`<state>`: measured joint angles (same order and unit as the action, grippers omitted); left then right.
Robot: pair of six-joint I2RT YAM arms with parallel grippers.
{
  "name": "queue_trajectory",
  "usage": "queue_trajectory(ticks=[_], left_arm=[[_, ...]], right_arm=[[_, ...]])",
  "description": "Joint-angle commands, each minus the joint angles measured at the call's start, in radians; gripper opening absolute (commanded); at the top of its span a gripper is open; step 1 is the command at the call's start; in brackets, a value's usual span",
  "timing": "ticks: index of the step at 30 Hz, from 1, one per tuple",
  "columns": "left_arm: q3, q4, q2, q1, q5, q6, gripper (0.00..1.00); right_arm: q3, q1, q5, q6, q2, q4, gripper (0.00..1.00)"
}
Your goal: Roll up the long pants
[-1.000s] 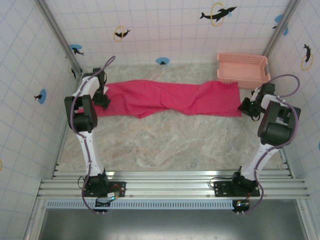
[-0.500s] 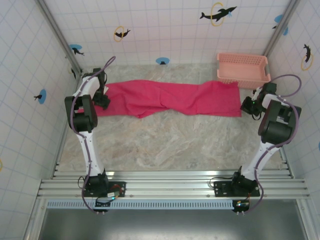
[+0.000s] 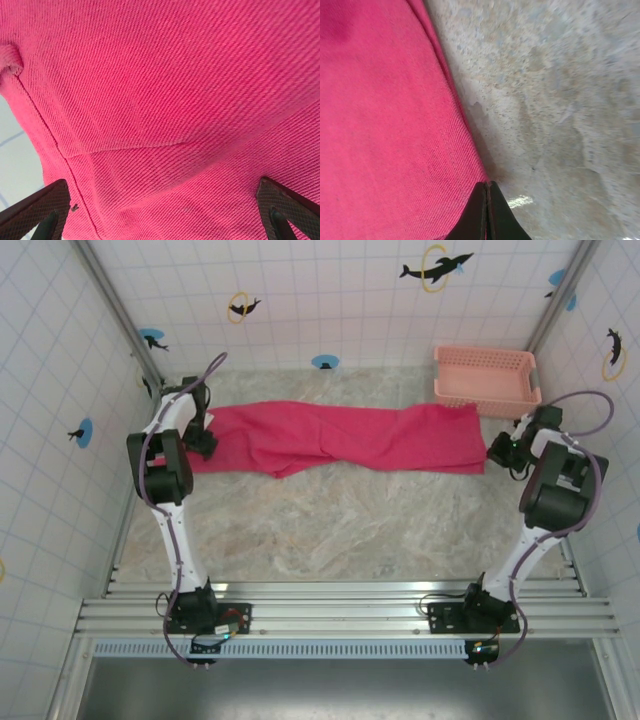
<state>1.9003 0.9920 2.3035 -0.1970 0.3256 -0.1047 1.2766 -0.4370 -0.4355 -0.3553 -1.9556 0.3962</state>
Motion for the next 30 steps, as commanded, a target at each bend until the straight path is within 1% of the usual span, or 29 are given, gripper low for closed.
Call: queue_trajectory(ticks=[1,6,12,15,16,17,20,23,27,30], left_arm=[[-0.021,0.023,0.042,-0.030,0.020,-0.019,0.97],[-0.026,0.023,0.042,-0.040,0.023,-0.033,0.97],[-0.032,0.022,0.039,-0.057,0.018,-0.038,0.97],[-0.037,0.022,0.034,-0.060,0.009,-0.040,0.98],[-0.039,0.023,0.033,-0.060,0.009,-0.042,0.97],[-0.041,0.023,0.031,-0.061,0.010,-0.045,0.98],[-0.033,0.027,0.028,-0.063,0.018,-0.051,0.97],[-0.019,0.038,0.027,-0.065,0.001,-0.046,0.98],[-0.021,0.039,0.019,-0.064,-0.017,-0.035,0.98],[-0.033,0.031,0.007,-0.063,-0.035,-0.029,0.97]], right_arm=[[0.028,-0.035,0.011,0.002,0.115,0.013,0.00],[0.065,-0.067,0.022,0.024,0.165,0.066,0.00],[0.087,-0.082,-0.015,0.046,0.126,0.128,0.00],[0.058,-0.081,0.022,0.048,0.100,0.160,0.12],[0.037,-0.081,0.048,0.049,0.096,0.168,0.23],[0.009,-0.081,0.065,0.051,0.099,0.162,0.31],[-0.070,-0.090,0.078,0.053,0.128,0.123,0.43],[-0.129,-0.093,0.078,0.052,0.171,0.103,0.51],[-0.210,-0.094,0.012,0.019,0.184,0.053,0.52],[-0.293,-0.093,-0.011,-0.016,0.192,-0.023,0.52]])
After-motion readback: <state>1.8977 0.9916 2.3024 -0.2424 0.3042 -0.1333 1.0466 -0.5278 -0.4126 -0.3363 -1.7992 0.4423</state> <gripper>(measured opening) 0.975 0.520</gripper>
